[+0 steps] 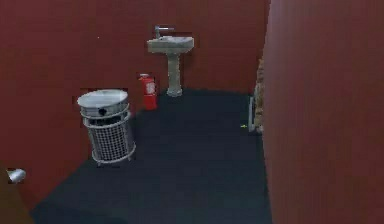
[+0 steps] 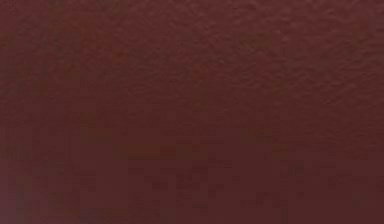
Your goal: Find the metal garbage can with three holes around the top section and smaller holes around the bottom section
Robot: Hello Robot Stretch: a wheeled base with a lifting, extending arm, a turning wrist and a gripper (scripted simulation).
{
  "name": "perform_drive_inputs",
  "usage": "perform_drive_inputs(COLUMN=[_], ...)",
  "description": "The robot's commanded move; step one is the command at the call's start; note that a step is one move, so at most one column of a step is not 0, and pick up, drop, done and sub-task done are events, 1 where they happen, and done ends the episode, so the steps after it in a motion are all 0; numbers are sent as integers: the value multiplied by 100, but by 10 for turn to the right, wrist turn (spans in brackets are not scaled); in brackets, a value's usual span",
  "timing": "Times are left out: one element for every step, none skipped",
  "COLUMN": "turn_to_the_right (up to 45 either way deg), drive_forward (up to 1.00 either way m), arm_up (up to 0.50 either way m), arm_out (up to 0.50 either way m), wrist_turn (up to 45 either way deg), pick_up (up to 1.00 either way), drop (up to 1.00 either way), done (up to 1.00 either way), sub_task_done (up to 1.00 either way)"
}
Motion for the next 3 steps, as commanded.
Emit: perform_drive_inputs(turn_to_the_right=[0,-120,0], drive_forward=[100,0,15], arm_up=[0,0,0], arm_out=[0,0,0], wrist_turn=[0,0,0], pick_up=[0,0,0], drop=[0,0,0], done=[0,0,0], sub_task_done=[0,0,0])
